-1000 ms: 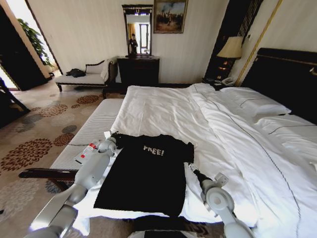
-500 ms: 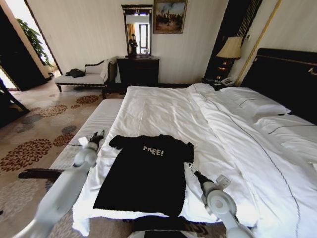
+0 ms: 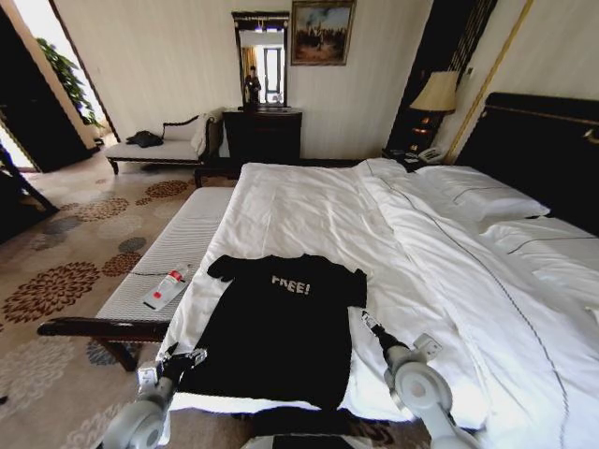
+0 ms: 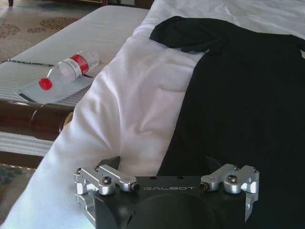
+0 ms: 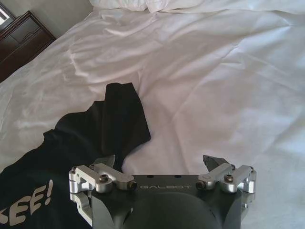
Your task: Fold the clothes on the bed.
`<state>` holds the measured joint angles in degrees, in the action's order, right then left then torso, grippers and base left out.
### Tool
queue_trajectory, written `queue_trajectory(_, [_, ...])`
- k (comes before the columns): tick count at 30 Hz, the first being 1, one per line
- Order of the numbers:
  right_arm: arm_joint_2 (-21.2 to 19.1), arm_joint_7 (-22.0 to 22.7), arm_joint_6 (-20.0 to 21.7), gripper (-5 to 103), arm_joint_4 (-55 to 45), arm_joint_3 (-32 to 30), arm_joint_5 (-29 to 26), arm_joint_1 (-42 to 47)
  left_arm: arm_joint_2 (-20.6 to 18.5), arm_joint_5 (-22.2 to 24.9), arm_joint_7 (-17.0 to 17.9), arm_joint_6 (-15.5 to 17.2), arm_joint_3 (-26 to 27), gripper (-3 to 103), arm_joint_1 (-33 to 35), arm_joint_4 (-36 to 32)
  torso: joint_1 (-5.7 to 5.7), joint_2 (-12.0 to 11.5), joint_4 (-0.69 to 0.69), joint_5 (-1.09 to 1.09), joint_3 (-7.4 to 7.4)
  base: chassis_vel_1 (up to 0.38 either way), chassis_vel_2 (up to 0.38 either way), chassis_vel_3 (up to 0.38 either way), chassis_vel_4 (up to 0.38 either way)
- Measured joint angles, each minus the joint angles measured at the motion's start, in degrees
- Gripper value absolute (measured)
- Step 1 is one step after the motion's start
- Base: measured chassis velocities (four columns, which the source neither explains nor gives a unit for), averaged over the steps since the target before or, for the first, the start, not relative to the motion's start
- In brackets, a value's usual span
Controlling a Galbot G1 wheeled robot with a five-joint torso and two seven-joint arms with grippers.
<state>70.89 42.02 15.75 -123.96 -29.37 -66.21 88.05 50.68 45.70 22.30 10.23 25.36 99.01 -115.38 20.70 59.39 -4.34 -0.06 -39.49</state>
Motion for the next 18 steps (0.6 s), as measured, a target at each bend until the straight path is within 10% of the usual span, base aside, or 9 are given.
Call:
queue_trajectory(12, [-0.3, 0.3, -0.1, 100, -0.2, -0.7, -0.2, 0.4, 1.6, 1.3, -0.1, 0.1, -0.8, 88, -2.5, -3.1, 0.02, 0.0, 0.01, 0.03, -0.01, 0.000, 0.000, 0.000, 0.000])
queue_trajectory(18, [-0.3, 0.4, -0.2, 100, -0.2, -1.0, -0.4, 0.3, 1.6, 1.4, 0.5, 0.9, -1.1, 64, -2.3, -3.3, 0.03, 0.0, 0.01, 0.03, -0.01, 0.000, 0.000, 0.000, 0.000])
